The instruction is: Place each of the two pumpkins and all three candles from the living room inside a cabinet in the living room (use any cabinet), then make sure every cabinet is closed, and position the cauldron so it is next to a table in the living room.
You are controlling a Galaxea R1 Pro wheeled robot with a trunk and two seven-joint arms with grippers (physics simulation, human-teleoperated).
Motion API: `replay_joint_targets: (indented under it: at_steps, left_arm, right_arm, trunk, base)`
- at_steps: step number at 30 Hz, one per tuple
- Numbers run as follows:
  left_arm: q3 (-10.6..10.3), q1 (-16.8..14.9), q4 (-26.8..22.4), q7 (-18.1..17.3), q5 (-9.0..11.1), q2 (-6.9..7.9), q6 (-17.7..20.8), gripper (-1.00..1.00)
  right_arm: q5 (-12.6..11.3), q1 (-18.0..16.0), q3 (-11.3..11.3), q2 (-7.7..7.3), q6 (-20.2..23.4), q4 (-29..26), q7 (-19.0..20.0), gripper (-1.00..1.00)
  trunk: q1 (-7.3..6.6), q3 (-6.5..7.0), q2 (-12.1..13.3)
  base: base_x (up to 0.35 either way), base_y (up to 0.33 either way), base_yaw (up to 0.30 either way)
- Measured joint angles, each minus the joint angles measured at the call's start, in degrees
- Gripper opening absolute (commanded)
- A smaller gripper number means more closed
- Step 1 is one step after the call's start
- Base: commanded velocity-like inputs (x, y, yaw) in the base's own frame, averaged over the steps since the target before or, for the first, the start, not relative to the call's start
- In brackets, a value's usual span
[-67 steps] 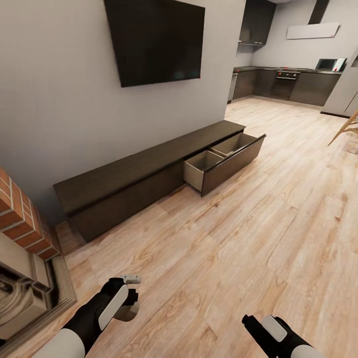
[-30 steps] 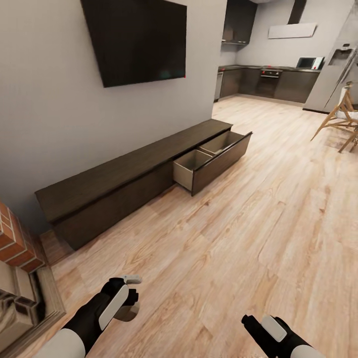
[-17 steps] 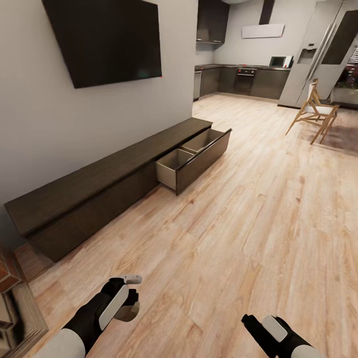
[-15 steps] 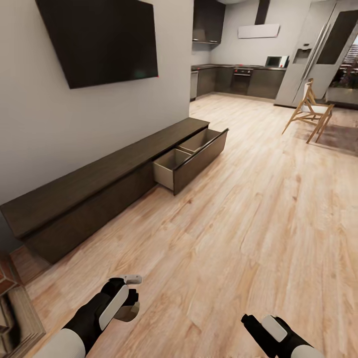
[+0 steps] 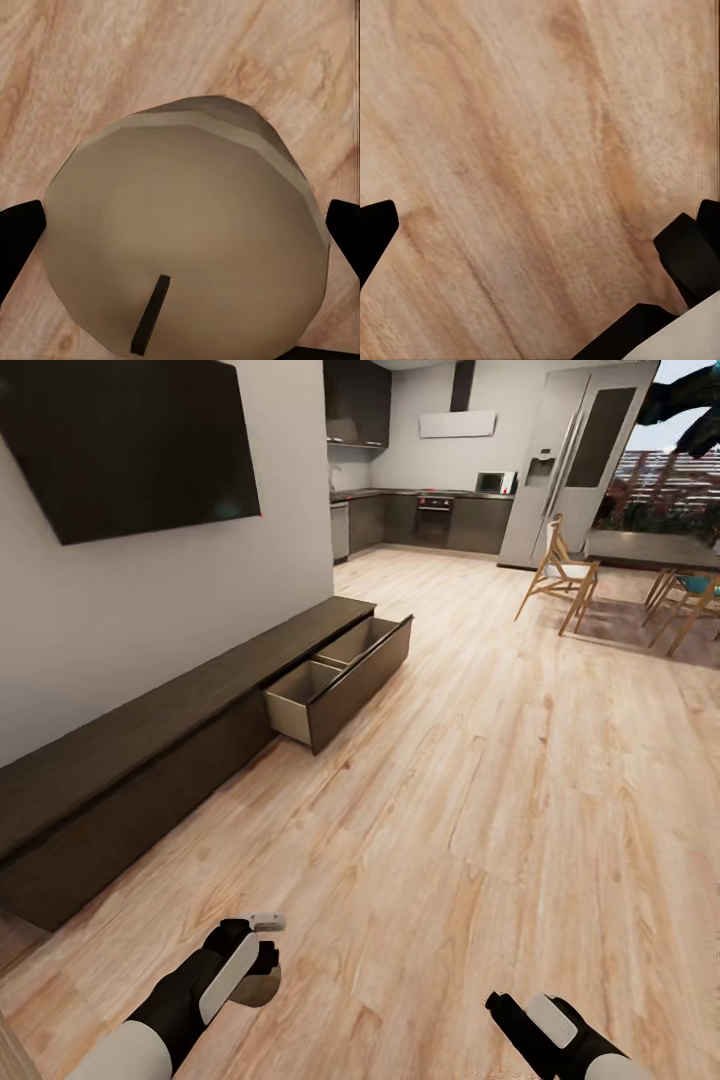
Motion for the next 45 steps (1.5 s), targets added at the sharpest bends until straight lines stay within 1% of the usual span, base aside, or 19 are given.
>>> replay_joint_targets:
  at_steps: [8,21,29,37,45]
  left_arm:
    - [0.02,0.00,0.00,0.00,0.01,-0.01,-0.01,-1.00]
    - [0.09,0.00,0.02,0.04,-0.04,-0.02,0.01,-1.00]
    - [0.06,0.01,-0.02,0.05,-0.04,-0.03,0.01,-1.00]
    - [0.04,0.01,-0.02,0.05,-0.04,-0.02,0.01,-1.00]
    - [0.02,0.02,-0.03,0.08,-0.06,0.01,0.03,-1.00]
  right_arm:
    - [-0.08,0.00,0.01,0.09,-0.01,0.01,0.00,1.00]
    - [-0.08,-0.01,0.02,0.15,-0.01,0.02,0.00,1.00]
    - [-0.09,-0.01,0.02,0.13,-0.01,0.03,0.00,1.00]
    - [-0.01,-0.01,0.03,0.12,-0.01,0.03,0.00,1.00]
    - [0.00,-0.02,0.02,0.09,-0.02,0.04,0.00,1.00]
  trunk:
    - [0.00,0.05,0.00]
    - [-0.01,0.98,0.00]
    - [-0.02,1.72,0.00]
    - [-0.04,2.49,0.00]
    - [-0.03,2.74,0.00]
  base:
    - [0.000,0.000,-0.264]
    - [0.014,0.000,-0.159]
    - [0.165,0.000,-0.014]
    - [0.309,0.000,0.002]
    - [0.329,-0.038,0.169]
